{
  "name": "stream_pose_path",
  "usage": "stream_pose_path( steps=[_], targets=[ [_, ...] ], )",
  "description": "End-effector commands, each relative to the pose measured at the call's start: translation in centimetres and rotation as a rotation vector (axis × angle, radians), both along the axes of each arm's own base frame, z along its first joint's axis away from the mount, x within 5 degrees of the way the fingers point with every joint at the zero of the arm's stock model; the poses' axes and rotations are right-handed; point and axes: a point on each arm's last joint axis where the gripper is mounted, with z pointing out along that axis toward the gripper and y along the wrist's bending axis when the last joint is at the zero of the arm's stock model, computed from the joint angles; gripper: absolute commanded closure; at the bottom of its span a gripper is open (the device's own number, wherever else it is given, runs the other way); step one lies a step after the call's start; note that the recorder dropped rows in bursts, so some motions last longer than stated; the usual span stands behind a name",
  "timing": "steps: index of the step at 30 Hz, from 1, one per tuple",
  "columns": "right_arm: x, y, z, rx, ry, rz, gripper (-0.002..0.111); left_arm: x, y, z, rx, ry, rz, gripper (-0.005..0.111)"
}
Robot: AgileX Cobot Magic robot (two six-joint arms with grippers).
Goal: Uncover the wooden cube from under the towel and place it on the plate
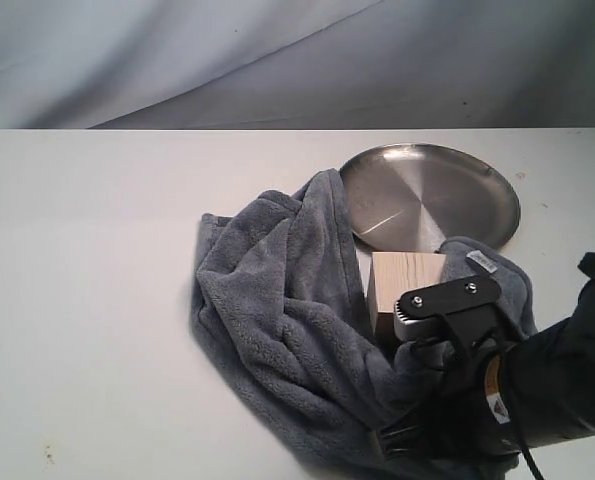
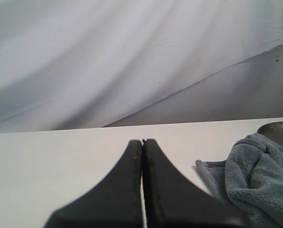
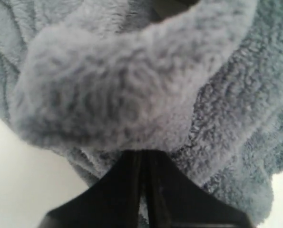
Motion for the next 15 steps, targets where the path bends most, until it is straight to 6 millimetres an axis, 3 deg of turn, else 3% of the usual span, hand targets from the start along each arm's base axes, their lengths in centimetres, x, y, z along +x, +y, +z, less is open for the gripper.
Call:
stream_pose_path(
  steps=[1,8,15],
  targets=[
    [0.2,-1.4,-0.2,-0.11,-0.016,-0.112,0.108,0.0,0.0,0.0,-0.006,-0.01,0.003,0.107],
    [0.5,-1.9,-0.1,-0.162,-0.055,-0.151,0.108,0.0,0.0,0.0,-0.006,-0.01,0.003,0.107],
    [0.9,-0.3,0.2,0.015,-0.1,-0.116,0.108,0.0,0.0,0.0,-0.006,-0.01,0.003,0.107]
  ],
)
